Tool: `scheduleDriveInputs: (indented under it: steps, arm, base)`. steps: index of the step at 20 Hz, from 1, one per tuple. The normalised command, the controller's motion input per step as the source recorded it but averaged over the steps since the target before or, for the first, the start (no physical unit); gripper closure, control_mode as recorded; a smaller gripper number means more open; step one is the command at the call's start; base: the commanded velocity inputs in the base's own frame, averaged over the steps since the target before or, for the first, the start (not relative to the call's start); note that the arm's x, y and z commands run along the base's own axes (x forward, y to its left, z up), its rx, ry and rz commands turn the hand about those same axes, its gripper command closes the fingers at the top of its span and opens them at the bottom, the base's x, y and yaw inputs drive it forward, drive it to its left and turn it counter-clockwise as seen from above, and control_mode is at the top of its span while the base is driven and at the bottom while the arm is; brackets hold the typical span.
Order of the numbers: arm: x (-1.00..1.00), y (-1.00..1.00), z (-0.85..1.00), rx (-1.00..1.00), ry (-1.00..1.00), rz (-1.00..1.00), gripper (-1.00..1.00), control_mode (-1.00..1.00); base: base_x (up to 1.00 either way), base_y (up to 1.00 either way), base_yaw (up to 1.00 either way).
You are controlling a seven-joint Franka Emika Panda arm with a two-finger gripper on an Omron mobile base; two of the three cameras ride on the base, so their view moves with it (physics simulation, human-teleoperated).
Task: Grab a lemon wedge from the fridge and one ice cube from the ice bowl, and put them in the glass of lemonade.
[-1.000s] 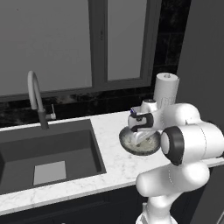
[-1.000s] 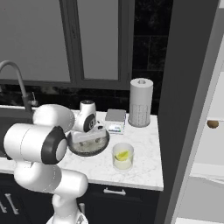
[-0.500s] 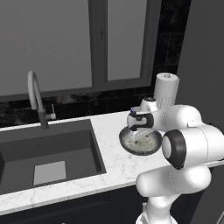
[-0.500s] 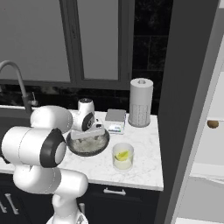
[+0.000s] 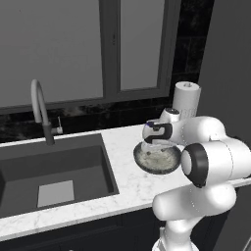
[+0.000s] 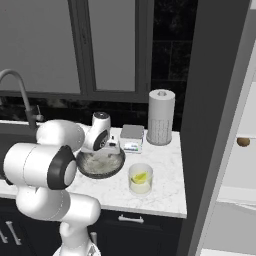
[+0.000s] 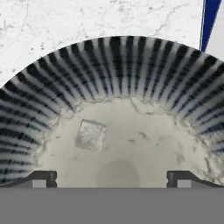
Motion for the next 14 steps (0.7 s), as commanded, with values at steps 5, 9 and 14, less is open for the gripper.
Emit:
scheduleDriveInputs:
  steps: [5,9,14]
  arm:
    - [0.15,0.42,-0.11,0.0,-0.03,-0.1,-1.0,-1.0]
    - [0.22,0.1,-0.3,0.0,-0.01,-0.11,-1.0,-1.0]
    - [0.14,-0.11,-0.01,0.01,-0.03,-0.04,-1.0,-1.0]
  base:
    - [0.0,0.0,0.0]
    - [0.0,0.0,0.0]
    - [0.0,0.0,0.0]
